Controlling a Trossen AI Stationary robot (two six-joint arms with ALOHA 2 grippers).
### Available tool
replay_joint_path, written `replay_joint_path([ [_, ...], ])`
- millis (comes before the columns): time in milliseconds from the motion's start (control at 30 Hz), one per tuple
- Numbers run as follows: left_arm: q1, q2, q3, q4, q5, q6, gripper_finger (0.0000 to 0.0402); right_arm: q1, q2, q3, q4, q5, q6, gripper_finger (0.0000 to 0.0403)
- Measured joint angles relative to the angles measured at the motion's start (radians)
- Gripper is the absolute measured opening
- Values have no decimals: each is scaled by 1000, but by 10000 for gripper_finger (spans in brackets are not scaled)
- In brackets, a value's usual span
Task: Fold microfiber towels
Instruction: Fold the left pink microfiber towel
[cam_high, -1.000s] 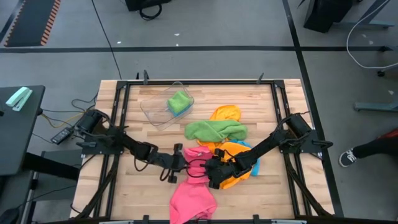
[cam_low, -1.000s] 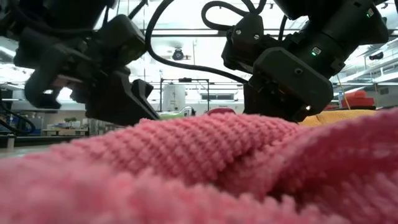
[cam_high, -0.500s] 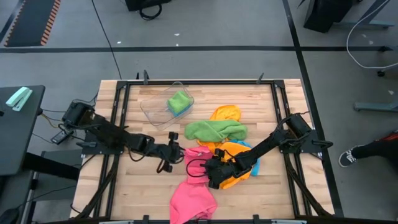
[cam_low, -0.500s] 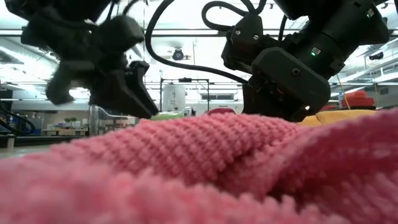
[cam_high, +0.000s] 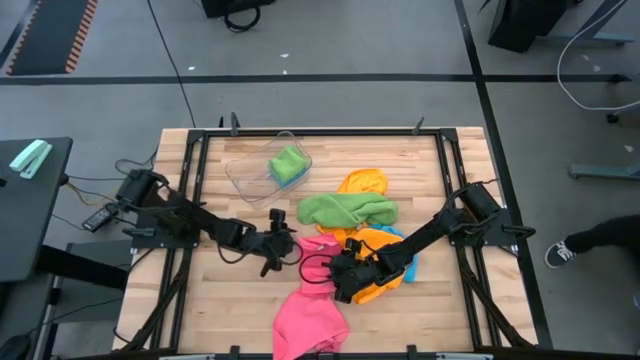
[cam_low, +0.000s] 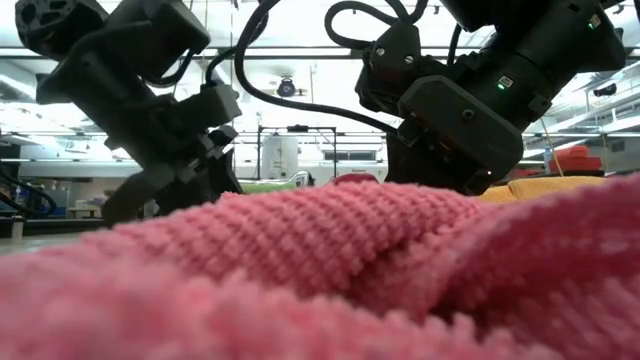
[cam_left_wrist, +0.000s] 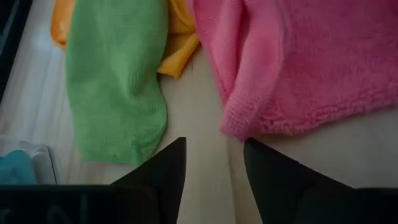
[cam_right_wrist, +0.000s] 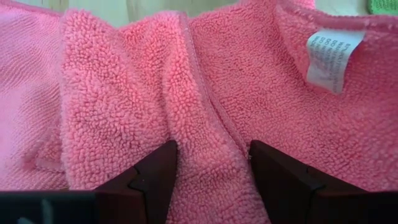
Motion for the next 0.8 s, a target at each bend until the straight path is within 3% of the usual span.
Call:
replay_joint_path([
  [533, 1, 1, 0, 62, 49, -48, 10, 0, 0, 0, 0, 0, 0, 214],
  [667, -6, 1, 0, 79, 50, -45, 17, 0, 0, 0, 0, 0, 0, 214],
  [800, -24, 1, 0, 102, 49, -50, 86, 0, 0, 0, 0, 0, 0, 214],
])
